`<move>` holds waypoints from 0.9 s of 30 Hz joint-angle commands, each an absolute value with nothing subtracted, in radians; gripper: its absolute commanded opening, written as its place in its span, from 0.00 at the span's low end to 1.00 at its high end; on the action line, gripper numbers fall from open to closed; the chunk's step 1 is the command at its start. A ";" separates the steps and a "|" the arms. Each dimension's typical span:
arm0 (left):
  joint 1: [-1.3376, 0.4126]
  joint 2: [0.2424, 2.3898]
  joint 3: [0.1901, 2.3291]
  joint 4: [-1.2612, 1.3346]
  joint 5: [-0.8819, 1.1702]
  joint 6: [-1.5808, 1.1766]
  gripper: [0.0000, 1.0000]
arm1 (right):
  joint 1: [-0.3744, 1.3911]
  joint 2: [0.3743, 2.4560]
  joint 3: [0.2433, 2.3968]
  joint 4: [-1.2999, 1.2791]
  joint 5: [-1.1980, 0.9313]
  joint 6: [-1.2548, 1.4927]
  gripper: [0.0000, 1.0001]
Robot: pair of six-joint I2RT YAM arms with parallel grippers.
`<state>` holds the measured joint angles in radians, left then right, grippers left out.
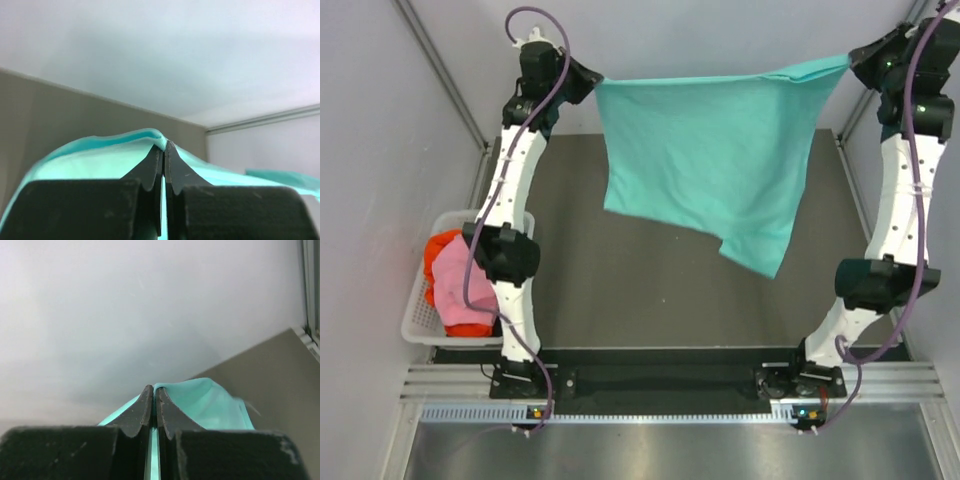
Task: Fold and stack the t-shirts
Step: Flatten the tshirt out
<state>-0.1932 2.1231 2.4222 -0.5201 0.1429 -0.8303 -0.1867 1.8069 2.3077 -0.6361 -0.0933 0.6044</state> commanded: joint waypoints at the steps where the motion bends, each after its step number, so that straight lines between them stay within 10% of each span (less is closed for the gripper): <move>1: -0.195 1.916 2.323 -0.346 0.230 -0.874 0.00 | -0.222 1.659 2.352 -0.598 -0.089 0.578 0.00; 20: -0.207 1.077 0.783 -0.187 0.255 -0.805 0.00 | -0.255 0.790 0.739 -0.551 0.009 0.614 0.00; 27: -0.210 0.991 0.496 -0.238 0.195 -0.792 0.00 | -0.250 0.721 0.554 -0.646 0.040 0.614 0.00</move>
<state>-0.2108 1.0489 0.5358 -0.2550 0.2413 -0.8146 -0.2398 0.7563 0.5377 -0.6643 0.0067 0.6067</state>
